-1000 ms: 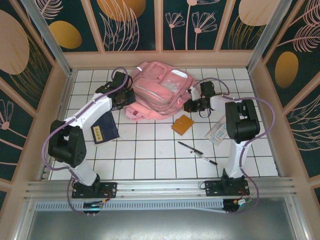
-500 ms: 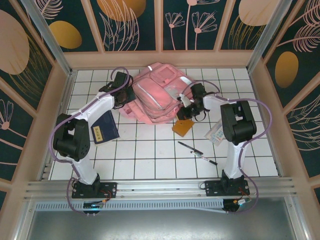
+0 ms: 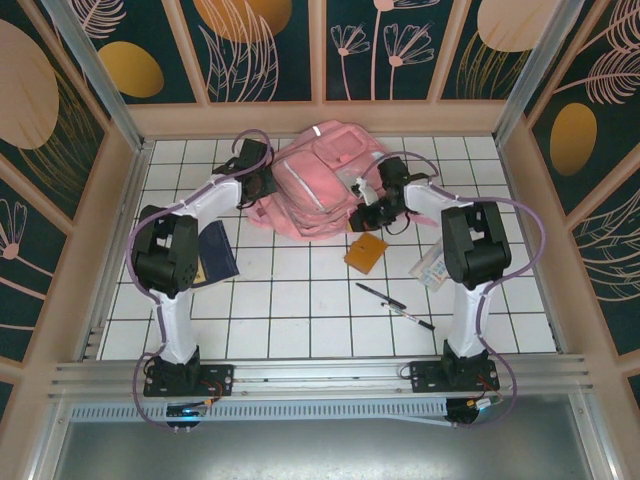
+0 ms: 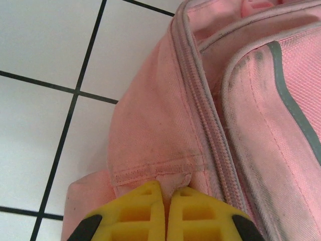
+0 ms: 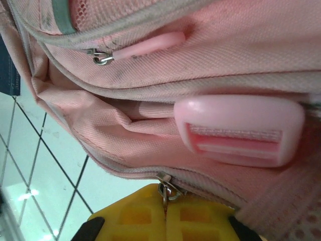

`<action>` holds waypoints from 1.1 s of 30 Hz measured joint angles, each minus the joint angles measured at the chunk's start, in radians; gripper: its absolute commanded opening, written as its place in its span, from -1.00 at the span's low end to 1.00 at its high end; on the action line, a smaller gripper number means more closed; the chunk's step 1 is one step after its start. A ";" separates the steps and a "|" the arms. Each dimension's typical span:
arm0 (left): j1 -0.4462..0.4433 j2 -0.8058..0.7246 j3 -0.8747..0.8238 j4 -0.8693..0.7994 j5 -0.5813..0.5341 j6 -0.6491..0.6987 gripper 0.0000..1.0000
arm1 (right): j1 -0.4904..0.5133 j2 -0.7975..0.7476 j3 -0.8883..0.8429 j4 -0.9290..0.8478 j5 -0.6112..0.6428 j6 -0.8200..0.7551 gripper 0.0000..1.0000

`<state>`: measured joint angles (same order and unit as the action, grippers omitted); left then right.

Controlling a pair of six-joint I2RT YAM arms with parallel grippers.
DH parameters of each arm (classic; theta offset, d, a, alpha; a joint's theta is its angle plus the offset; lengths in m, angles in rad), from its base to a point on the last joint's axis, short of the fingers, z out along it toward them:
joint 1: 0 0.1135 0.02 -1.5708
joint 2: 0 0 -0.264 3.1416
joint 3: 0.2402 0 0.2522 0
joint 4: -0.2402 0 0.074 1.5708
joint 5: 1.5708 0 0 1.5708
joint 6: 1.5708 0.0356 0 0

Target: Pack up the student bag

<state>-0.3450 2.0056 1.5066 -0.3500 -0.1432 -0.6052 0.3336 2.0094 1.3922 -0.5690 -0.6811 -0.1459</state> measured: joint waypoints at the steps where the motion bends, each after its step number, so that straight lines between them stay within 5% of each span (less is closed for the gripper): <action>1: 0.000 0.006 0.003 0.002 0.000 0.000 -1.00 | 0.003 0.008 0.004 -0.009 -0.005 0.016 -1.00; 14: 0.003 -0.023 -0.063 0.066 0.016 0.000 -1.00 | 0.127 0.071 0.014 -0.019 -0.024 0.157 -0.93; 24: 0.024 -0.098 -0.240 0.219 0.073 -0.081 -1.00 | 0.206 0.072 0.007 0.187 -0.106 0.514 -0.83; 33: 0.029 -0.140 -0.346 0.317 0.062 -0.141 -1.00 | 0.276 0.080 -0.002 0.341 -0.042 0.753 -0.64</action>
<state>-0.3157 1.8652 1.1610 -0.0326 -0.0814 -0.7460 0.6094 2.0892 1.3907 -0.2279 -0.7227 0.6075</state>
